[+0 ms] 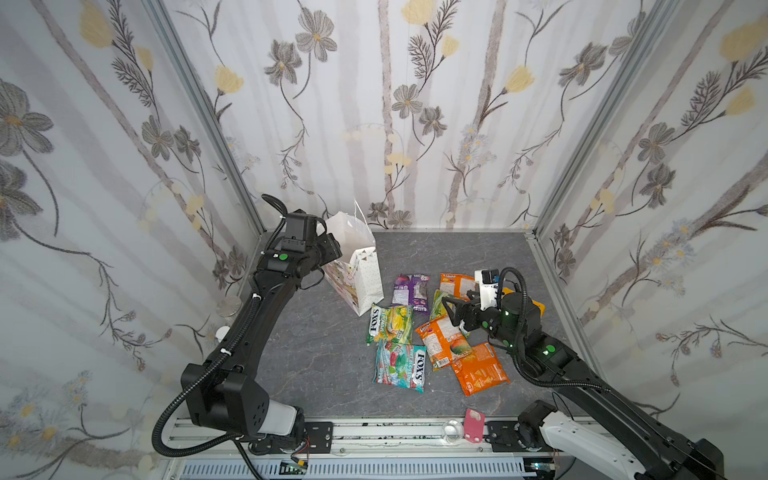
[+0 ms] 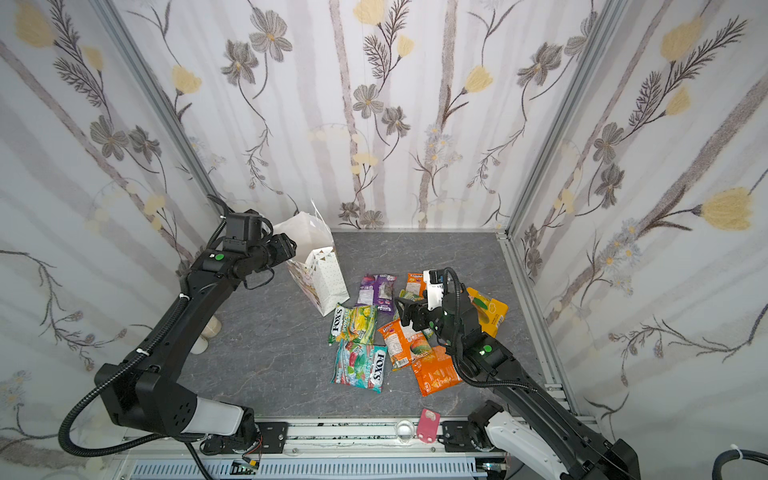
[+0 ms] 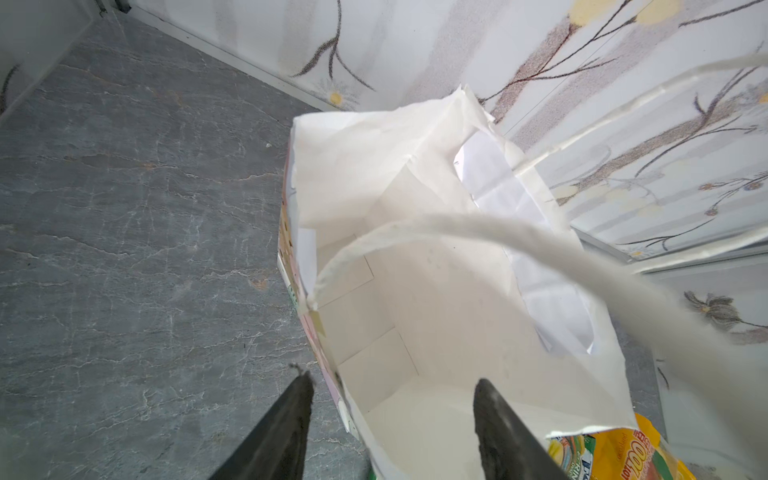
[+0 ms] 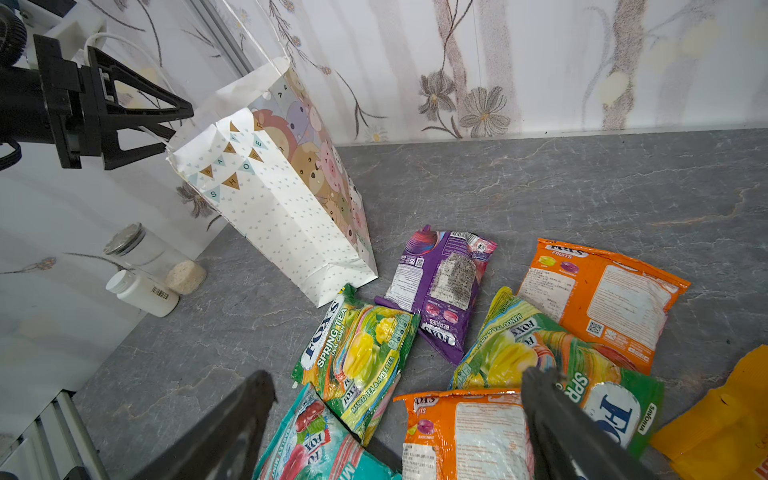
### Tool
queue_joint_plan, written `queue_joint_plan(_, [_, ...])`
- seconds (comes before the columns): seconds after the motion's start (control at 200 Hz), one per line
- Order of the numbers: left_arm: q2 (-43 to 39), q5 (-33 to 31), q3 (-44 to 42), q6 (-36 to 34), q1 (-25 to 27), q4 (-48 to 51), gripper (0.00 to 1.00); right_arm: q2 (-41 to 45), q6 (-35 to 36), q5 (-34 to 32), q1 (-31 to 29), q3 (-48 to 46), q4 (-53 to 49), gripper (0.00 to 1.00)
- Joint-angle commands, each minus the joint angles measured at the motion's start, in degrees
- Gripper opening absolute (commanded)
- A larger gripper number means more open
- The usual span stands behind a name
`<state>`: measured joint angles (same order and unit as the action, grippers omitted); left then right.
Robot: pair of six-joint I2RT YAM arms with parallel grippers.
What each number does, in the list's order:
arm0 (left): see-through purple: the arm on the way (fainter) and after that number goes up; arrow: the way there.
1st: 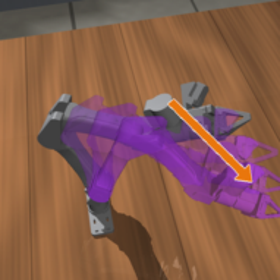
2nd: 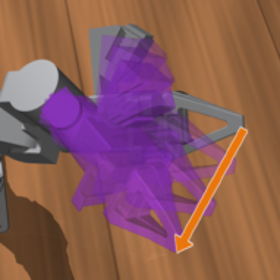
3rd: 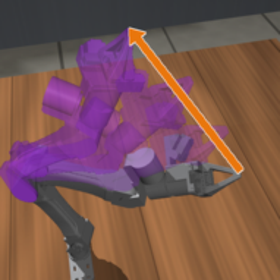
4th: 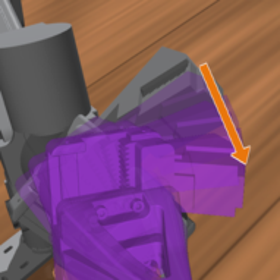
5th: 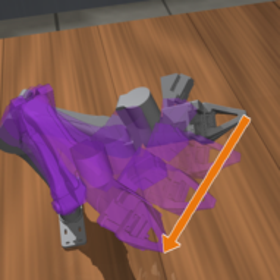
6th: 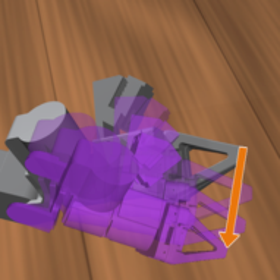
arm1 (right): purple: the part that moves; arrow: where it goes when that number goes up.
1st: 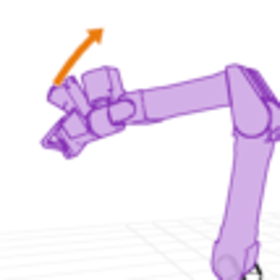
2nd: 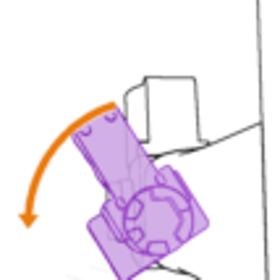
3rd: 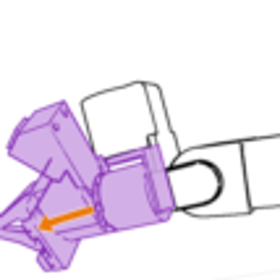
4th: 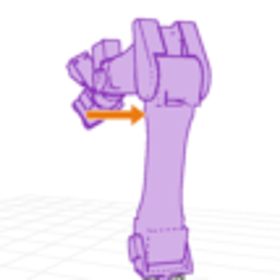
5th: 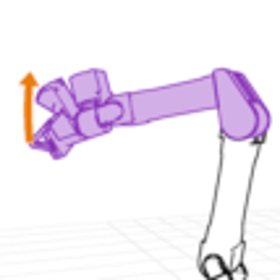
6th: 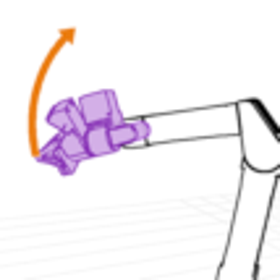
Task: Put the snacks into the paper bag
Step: 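Grasp the paper bag's rim with left gripper while right gripper moves over candy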
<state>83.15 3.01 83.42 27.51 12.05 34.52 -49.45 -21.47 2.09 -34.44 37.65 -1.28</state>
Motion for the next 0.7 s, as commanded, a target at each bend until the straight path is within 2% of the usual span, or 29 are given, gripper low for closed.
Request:
queue_joint_plan(0.0, [0.7,-1.9,1.0,-1.4,-0.1,2.1,0.62,0.1,-0.4,0.6,0.0,-0.1,1.4,0.92])
queue_joint_plan(0.175, [0.7,-2.5,-0.1,-2.2,-0.1,3.1,0.57,0.3,-0.4,0.7,0.0,-0.7,1.3,0.92])
queue_joint_plan(0.29, [1.0,-2.7,-0.6,-2.9,-0.3,3.9,0.43,0.0,-0.5,0.9,0.0,-0.6,1.5,0.92])
queue_joint_plan(0.39, [1.4,-2.3,-0.5,-3.7,-1.3,4.6,0.38,0.0,-0.7,1.2,0.0,-0.7,2.1,0.92])
queue_joint_plan(0.535, [0.5,0.4,-0.2,-4.4,-4.7,4.7,0.24,-0.1,-0.7,1.4,0.0,-0.9,2.1,0.92])
queue_joint_plan(0.595, [-0.2,1.5,-0.1,-4.8,-5.7,4.7,0.16,0.0,-0.8,1.2,0.0,-1.0,2.2,0.92])
queue_joint_plan(0.699, [-0.4,2.3,0.5,-5.7,-6.8,5.5,0.09,-0.2,0.3,0.4,0.0,-0.8,1.6,0.92])
